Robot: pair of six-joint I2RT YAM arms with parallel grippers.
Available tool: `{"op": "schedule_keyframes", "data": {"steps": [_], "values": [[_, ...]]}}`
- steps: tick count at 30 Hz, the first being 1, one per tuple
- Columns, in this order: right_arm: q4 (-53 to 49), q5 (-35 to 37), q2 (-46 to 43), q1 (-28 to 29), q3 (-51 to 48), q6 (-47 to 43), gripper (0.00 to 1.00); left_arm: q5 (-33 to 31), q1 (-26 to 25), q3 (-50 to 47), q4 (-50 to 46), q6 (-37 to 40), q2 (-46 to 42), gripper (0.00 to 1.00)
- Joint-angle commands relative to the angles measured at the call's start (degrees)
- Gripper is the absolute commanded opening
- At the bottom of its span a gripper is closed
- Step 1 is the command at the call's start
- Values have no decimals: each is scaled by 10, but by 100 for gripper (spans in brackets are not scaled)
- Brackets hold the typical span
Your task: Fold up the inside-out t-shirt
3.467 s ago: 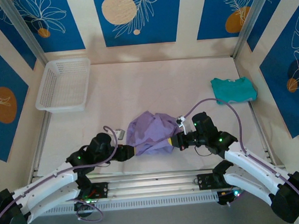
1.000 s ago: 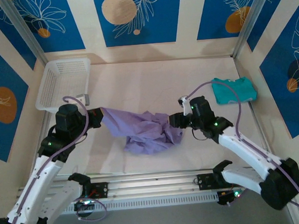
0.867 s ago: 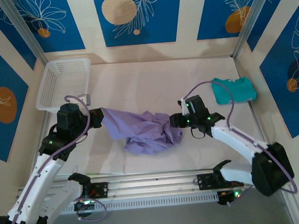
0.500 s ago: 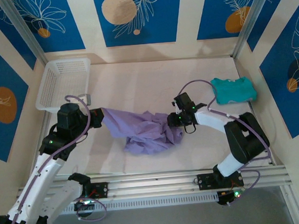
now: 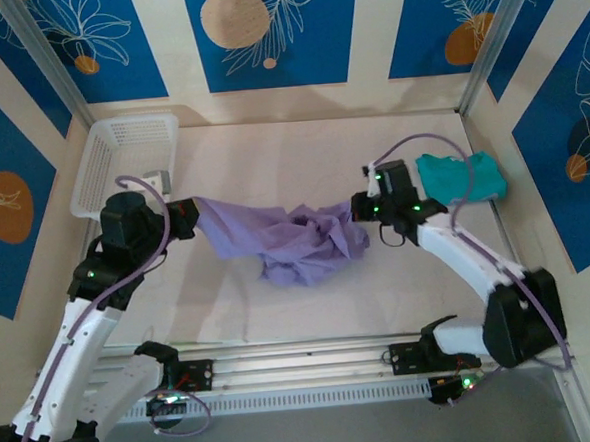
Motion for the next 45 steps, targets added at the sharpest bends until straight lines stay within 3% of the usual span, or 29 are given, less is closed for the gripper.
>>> {"op": "schedule_keyframes", "data": {"steps": [1, 7, 13, 21, 25, 27, 30, 34, 42, 45], "values": [[19, -20, -86, -30, 34, -13, 0, 10, 21, 68, 19, -4, 18, 0], [3, -13, -195, -71, 81, -20, 0, 18, 86, 230, -12, -1, 51, 0], [-28, -2, -221, -92, 46, 3, 0, 37, 141, 236, -26, -11, 55, 0], [-51, 0, -125, -92, -53, 39, 2, 141, 165, 75, -8, -21, 39, 0], [-47, 15, -106, -83, -87, 27, 24, 187, 165, -11, 1, -25, 18, 0], [-23, -1, -110, -47, -99, 20, 35, 190, 165, -42, 0, -22, 7, 0], [8, -41, -91, 14, -102, 23, 43, 189, 165, -65, 6, -20, -5, 0], [21, -73, -16, 72, -77, 40, 46, 194, 165, -75, 14, -20, -7, 0], [95, -171, 146, 77, -30, 67, 47, 204, 165, -88, 25, -20, -5, 0], [125, -198, 191, 77, -11, 76, 42, 203, 165, -91, 30, -19, -5, 0]]}}
